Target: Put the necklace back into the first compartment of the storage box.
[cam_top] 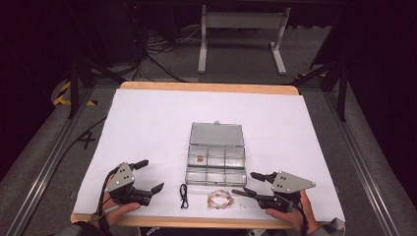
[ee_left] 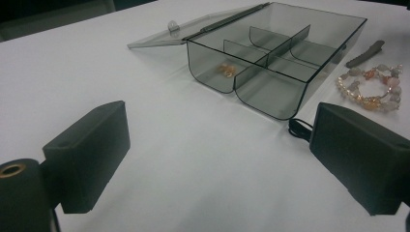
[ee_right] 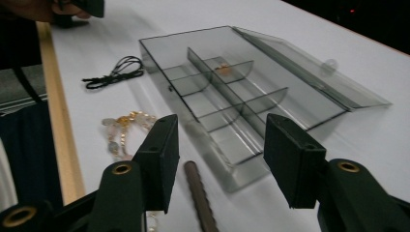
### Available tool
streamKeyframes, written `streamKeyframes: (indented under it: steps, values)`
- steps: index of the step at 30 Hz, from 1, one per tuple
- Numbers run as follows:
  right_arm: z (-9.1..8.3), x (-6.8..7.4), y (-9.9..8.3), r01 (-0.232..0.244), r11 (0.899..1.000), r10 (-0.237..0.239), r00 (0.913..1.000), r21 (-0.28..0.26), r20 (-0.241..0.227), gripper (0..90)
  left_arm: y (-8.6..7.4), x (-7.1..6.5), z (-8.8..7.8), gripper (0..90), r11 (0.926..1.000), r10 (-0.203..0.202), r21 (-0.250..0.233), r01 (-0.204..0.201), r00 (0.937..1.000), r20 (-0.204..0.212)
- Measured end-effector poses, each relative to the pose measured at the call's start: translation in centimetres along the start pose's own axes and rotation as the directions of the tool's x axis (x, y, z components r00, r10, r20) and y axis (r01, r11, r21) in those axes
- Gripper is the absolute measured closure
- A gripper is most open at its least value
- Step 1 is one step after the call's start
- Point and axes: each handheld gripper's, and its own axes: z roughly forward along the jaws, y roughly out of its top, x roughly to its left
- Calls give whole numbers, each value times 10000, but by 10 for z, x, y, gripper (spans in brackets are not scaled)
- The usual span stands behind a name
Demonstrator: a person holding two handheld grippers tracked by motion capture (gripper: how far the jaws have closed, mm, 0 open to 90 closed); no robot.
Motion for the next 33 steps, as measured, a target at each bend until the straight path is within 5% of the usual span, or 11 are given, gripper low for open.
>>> streamKeyframes:
  steps: [2, 8, 18, 24, 33]
  values:
    - [5, 5, 2, 92, 9999, -90, 9995, 89, -299, 499, 0, -1, -1, 81, 9996, 290, -25, -290, 9996, -37]
    - [21, 17, 6, 304, 9991, -268, 9930, 305, -1148, 548, -2, -1, -2, 87, 9997, 77, -226, -78, 10000, -28]
    - [47, 40, 12, 1101, 9898, -850, 9655, 899, -2461, 668, -3, -2, -3, 88, 9993, 171, -325, -179, 9995, -257]
    - [61, 44, 8, 1306, 9797, -854, 9583, 1521, -2726, 635, -3, -3, -2, 88, 9995, 173, -243, -178, 9996, -200]
    - [72, 43, 2, 1188, 9703, -589, 9609, 2105, -2707, 647, -3, -3, -2, 97, 9996, 185, -221, -188, 9997, -139]
